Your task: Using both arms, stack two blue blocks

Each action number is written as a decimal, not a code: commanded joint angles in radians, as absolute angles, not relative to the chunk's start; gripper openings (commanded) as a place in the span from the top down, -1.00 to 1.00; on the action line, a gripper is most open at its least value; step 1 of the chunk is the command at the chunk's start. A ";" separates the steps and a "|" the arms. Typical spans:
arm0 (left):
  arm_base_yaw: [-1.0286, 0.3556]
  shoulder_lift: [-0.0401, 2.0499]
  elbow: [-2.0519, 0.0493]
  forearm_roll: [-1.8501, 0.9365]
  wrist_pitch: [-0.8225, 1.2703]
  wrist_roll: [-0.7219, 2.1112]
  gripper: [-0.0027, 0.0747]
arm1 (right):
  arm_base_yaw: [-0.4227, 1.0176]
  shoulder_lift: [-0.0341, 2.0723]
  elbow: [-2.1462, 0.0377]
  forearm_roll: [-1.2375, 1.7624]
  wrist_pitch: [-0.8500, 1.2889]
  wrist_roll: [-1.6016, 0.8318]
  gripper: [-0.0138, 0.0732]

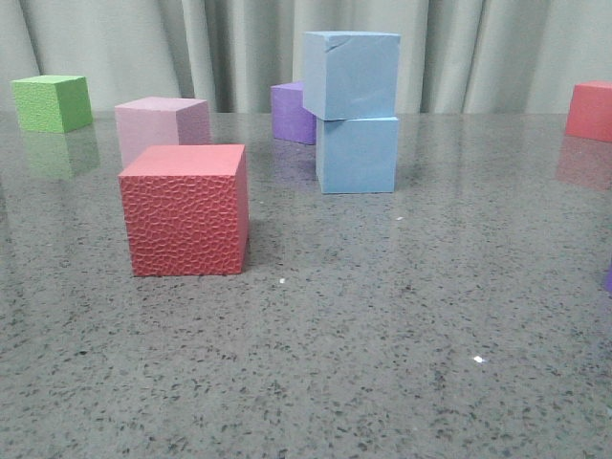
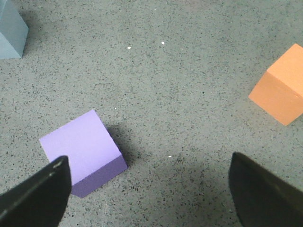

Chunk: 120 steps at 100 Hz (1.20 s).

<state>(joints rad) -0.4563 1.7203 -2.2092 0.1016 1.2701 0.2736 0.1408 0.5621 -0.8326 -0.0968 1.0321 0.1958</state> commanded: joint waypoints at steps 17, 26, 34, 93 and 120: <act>-0.357 1.593 -2.233 0.109 1.275 0.206 -0.81 | 0.133 0.566 -0.856 -0.118 0.977 0.187 -0.85; -0.318 1.568 -2.227 0.109 1.275 0.194 -0.81 | 0.133 0.566 -0.856 -0.118 0.978 0.187 -0.85; -0.283 1.533 -2.195 0.105 1.267 0.185 -0.81 | 0.133 0.566 -0.856 -0.118 0.978 0.187 -0.85; -0.150 1.029 -1.372 0.103 0.933 0.086 -0.80 | 0.133 0.566 -0.856 -0.118 0.978 0.187 -0.85; -0.150 0.794 -1.040 0.103 0.859 0.026 -0.80 | 0.133 0.566 -0.856 -0.118 0.978 0.187 -0.85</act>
